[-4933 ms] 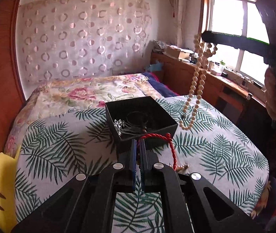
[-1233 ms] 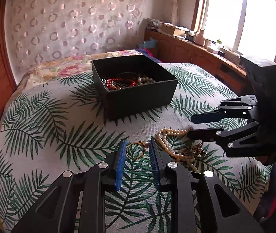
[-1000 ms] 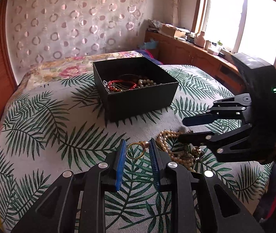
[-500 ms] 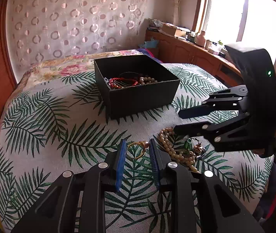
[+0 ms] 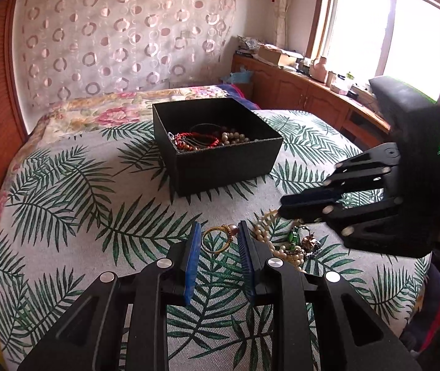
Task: Organize jewelry
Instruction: 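Move the right gripper to the long pearl necklace and grasp it, then grasp gold ring with left gripper while right gripper lifts pearl necklace toward box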
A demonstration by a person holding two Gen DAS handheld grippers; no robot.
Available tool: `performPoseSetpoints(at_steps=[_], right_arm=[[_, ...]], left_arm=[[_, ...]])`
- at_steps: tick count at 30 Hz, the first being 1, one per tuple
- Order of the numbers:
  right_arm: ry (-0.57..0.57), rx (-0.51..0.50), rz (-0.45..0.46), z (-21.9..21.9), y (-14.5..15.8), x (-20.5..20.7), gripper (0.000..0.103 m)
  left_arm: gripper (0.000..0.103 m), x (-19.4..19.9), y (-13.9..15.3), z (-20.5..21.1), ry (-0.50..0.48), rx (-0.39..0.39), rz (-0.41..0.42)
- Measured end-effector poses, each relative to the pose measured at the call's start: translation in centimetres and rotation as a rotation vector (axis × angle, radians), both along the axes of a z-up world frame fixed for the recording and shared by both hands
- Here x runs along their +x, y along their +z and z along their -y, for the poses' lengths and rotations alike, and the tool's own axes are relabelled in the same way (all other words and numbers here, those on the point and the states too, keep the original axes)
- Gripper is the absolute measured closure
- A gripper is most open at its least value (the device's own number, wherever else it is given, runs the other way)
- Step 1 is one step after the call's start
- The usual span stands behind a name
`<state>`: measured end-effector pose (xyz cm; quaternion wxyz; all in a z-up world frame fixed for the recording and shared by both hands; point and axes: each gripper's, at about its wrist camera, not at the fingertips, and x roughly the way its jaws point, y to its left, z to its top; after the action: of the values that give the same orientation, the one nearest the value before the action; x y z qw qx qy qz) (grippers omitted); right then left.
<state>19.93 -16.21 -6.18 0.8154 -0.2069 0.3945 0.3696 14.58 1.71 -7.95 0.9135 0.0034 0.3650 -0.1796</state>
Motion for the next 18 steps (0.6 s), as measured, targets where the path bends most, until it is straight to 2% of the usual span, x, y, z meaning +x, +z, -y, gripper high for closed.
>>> performPoseSetpoints(at_steps=[7, 18], right_arm=[[0.001, 0.104, 0.102, 1.8, 5.9, -2.0, 0.094], [0.014, 0.163, 0.249, 2.8, 13.1, -3.6, 0.094]], left_arm=[[0.08, -0.3, 1.2, -0.3, 0.009, -0.012, 0.024], [0.08, -0.3, 3.6, -0.3, 0.016, -0.026, 0.07]])
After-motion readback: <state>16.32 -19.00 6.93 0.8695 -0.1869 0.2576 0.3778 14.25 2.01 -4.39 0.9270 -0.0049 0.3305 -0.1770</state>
